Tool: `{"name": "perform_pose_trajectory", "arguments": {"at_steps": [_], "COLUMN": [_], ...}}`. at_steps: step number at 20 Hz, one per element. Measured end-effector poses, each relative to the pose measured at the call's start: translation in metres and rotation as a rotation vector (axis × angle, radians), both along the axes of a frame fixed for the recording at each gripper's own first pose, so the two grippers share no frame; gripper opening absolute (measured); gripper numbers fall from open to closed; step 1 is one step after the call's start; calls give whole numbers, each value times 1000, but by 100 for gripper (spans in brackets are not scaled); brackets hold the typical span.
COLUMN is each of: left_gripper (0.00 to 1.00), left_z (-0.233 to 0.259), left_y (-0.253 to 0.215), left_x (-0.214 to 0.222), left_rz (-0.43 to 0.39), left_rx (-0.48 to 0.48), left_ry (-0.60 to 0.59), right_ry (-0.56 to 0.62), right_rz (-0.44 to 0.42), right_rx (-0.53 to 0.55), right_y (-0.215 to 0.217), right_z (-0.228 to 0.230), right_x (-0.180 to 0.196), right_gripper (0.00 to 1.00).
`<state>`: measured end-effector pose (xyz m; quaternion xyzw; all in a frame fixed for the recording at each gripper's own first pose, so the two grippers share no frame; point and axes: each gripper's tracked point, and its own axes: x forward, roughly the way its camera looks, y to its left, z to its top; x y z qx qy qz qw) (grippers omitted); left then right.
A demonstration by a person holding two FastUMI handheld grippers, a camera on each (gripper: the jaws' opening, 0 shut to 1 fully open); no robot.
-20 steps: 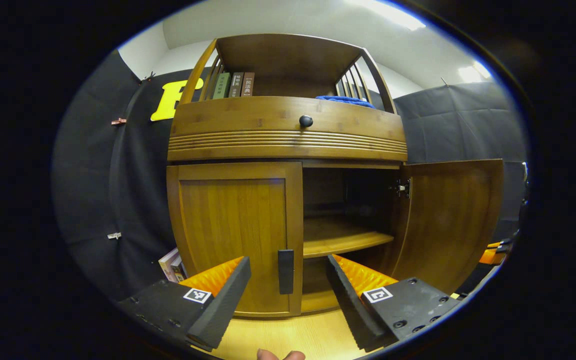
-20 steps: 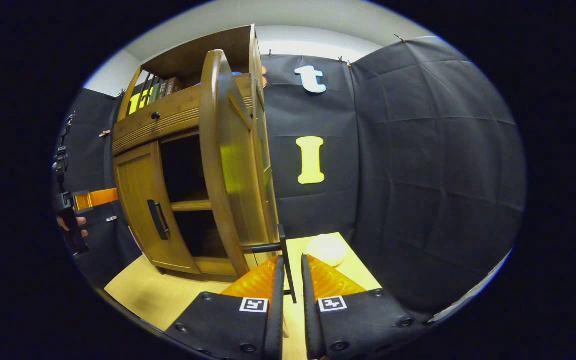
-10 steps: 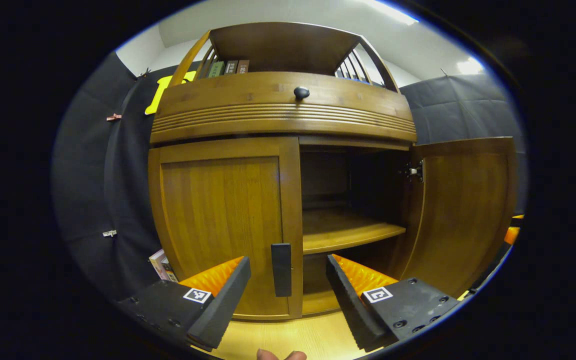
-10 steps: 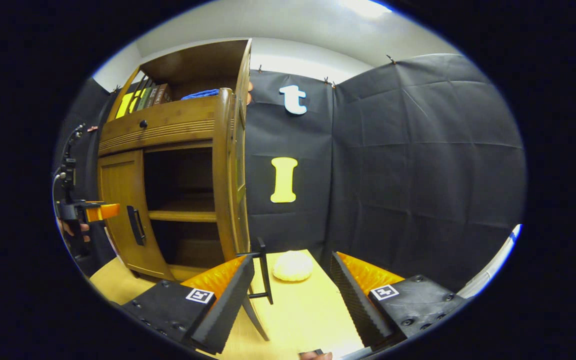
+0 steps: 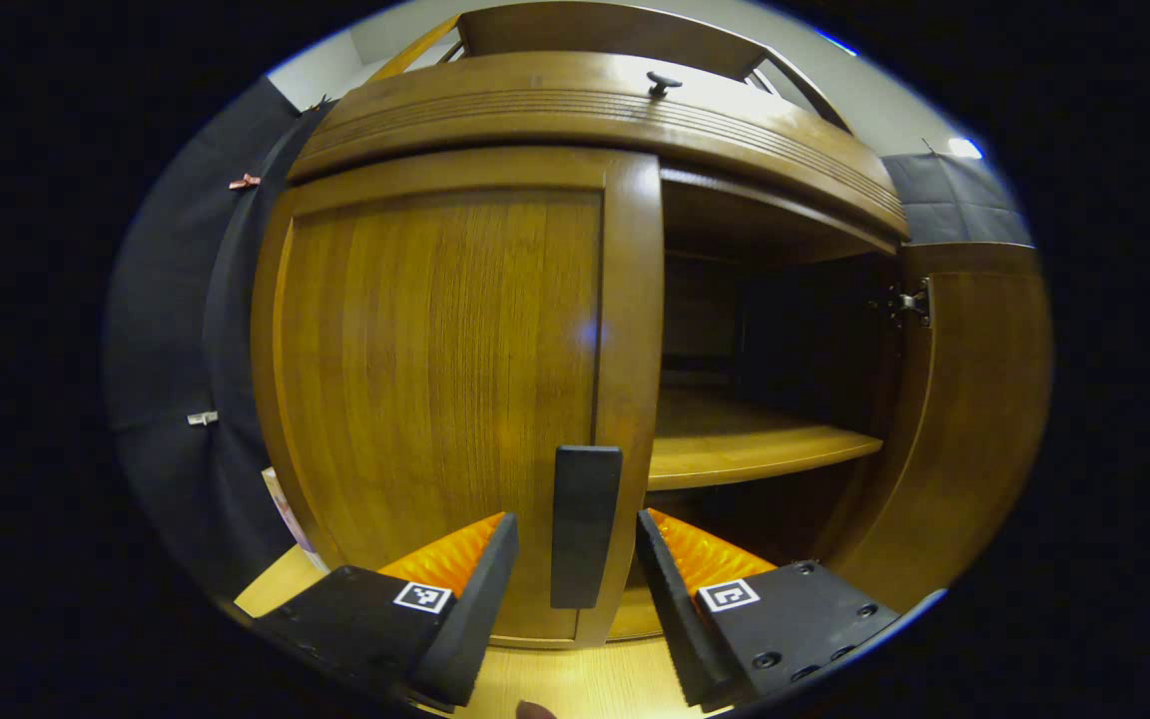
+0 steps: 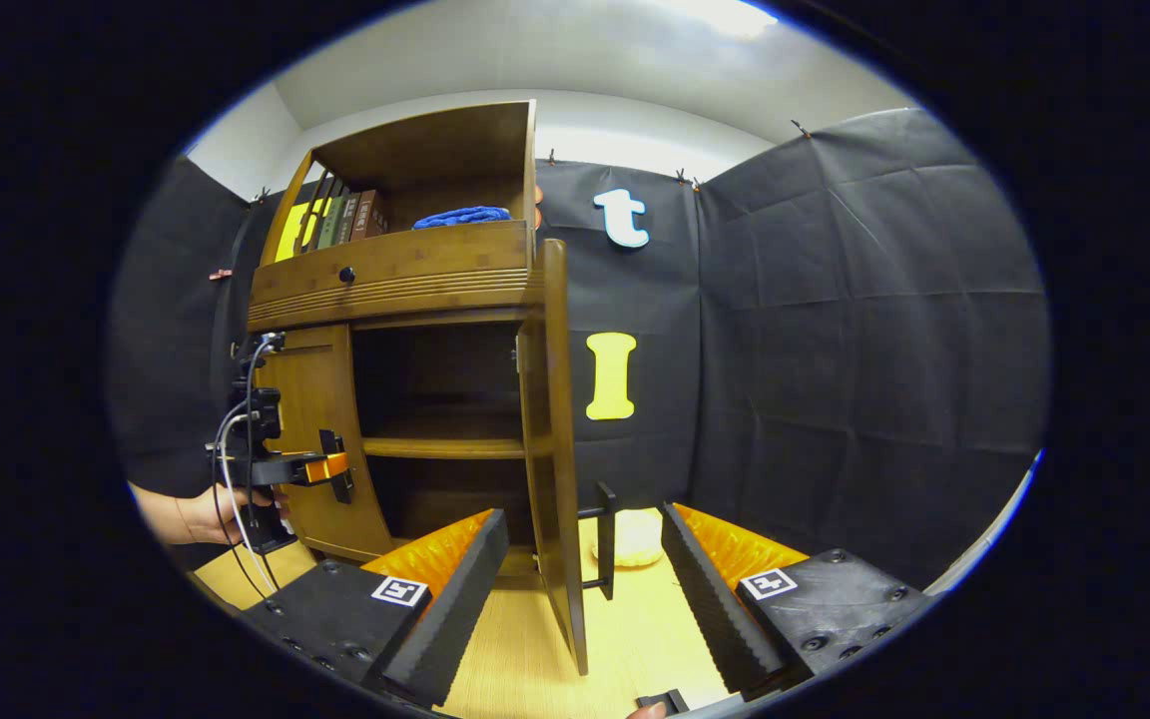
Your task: Open the right door of the double-door shoe cabinet with the right hand, and open the left door with the left hand.
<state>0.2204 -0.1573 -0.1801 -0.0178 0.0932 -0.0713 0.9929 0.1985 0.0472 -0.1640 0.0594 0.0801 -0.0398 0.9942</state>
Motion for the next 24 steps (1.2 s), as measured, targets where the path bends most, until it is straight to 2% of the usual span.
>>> {"name": "perform_pose_trajectory", "arguments": {"at_steps": [2,3,4,5,7,11,15,23,24], "left_gripper": [65,64,55,51,37,33,33,32,31], "left_z": [-2,-1,-2,-2,-1,0,1,4,3], "left_y": [0,-1,-4,-7,-5,-5,9,57,65], "left_x": [5,9,11,11,10,-3,-42,-119,-127], "left_rz": [6,1,-13,-13,-12,-34,-54,-62,-59], "left_rx": [20,26,24,28,51,45,52,64,60], "left_ry": [2,1,0,-2,-7,8,0,-12,-10], "right_ry": [1,6,11,17,28,27,29,59,60], "right_rz": [18,24,27,30,34,33,44,66,67], "right_rx": [-15,-10,0,12,22,18,25,123,138], "right_y": [7,12,16,19,23,29,38,72,78], "right_z": [2,2,1,0,-2,2,4,2,2], "right_x": [-3,-2,-2,-4,-4,-3,-9,-23,-25], "right_gripper": [98,98,98,98,98,98,98,100,98]}}
